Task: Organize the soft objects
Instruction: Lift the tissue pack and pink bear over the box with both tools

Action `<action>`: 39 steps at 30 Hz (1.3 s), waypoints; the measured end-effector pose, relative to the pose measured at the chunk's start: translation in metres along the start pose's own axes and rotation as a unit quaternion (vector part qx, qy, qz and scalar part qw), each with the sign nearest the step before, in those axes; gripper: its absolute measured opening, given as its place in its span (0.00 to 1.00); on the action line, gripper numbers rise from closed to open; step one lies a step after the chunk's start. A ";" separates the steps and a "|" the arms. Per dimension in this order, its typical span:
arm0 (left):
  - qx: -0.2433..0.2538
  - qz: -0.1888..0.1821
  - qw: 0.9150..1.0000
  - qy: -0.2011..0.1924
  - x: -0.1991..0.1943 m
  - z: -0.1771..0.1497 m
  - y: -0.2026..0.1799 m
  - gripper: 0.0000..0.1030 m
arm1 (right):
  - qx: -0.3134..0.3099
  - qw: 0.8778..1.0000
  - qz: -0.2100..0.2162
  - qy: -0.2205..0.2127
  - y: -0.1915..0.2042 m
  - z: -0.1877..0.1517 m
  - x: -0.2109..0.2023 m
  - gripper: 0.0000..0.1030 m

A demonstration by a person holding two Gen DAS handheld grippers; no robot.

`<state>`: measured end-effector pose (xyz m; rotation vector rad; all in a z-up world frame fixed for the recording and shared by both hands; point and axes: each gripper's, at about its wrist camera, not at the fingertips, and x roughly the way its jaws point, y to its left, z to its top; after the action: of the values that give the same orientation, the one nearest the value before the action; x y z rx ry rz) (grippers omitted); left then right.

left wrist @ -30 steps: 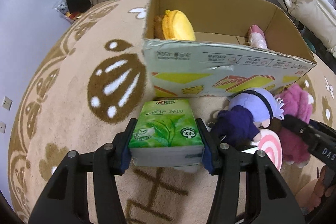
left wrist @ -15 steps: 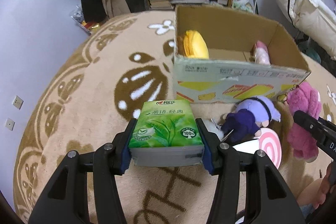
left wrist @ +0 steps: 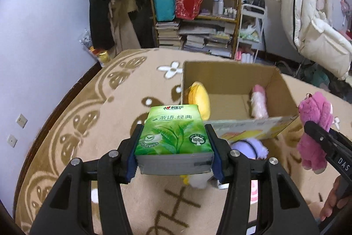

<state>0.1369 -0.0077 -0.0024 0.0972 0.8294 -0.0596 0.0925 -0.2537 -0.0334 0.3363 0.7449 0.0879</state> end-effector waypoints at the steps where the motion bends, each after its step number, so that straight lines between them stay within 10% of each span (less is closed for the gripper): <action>1: 0.000 -0.004 1.000 -0.003 -0.002 0.003 0.000 0.51 | -0.001 1.000 0.003 -0.005 0.001 0.004 -0.002 0.52; 19: 0.019 -0.007 0.999 -0.050 0.001 0.064 -0.004 0.51 | -0.012 0.999 0.026 -0.036 0.016 0.064 0.019 0.52; 39: 0.036 -0.047 0.998 -0.035 0.056 0.056 -0.034 0.51 | -0.003 0.998 0.021 0.054 0.009 0.054 0.077 0.57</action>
<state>0.2123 -0.0486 -0.0088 0.1241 0.7616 -0.1807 0.1861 -0.2450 -0.0432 0.3435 0.8447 0.1491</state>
